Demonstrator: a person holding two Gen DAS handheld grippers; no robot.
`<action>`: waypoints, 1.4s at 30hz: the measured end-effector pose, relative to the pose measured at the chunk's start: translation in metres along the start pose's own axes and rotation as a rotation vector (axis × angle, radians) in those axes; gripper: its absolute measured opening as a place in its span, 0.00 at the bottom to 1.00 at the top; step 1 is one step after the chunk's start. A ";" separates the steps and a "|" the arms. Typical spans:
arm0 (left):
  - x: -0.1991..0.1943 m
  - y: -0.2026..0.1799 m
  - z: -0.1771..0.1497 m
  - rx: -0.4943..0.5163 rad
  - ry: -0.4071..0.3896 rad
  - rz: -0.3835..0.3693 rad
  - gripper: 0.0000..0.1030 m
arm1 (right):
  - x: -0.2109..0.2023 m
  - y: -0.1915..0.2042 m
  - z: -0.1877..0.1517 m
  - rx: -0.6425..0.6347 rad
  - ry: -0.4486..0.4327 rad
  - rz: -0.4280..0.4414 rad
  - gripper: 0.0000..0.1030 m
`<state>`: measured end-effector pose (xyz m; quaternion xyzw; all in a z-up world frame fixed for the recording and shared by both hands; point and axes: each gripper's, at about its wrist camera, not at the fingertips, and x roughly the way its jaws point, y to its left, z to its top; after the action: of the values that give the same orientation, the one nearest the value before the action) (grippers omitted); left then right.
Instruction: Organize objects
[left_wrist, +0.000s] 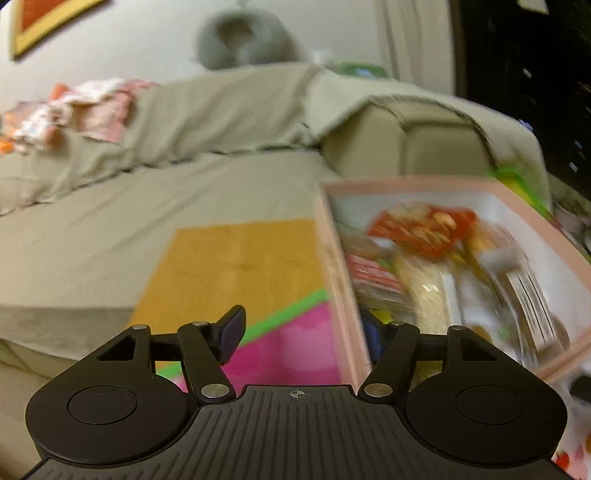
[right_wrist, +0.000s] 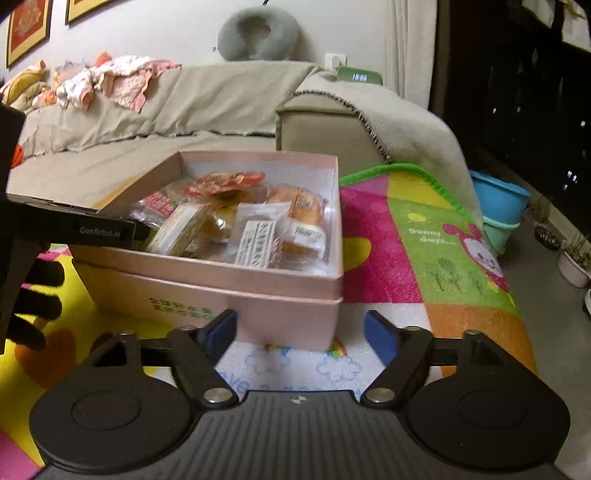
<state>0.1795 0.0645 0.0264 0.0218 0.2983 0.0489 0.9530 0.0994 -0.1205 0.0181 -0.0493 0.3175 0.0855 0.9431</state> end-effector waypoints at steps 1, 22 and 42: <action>-0.009 0.004 0.000 -0.029 -0.022 -0.011 0.67 | -0.004 -0.001 -0.003 0.007 -0.007 -0.002 0.93; -0.134 -0.045 -0.119 0.000 0.037 -0.103 0.67 | -0.048 0.009 -0.072 0.092 0.040 -0.028 1.00; -0.131 -0.044 -0.119 -0.034 0.034 -0.107 0.67 | -0.049 0.009 -0.072 0.082 0.038 -0.027 1.00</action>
<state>0.0083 0.0080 -0.0003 -0.0112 0.3142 0.0035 0.9493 0.0167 -0.1283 -0.0097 -0.0166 0.3379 0.0589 0.9392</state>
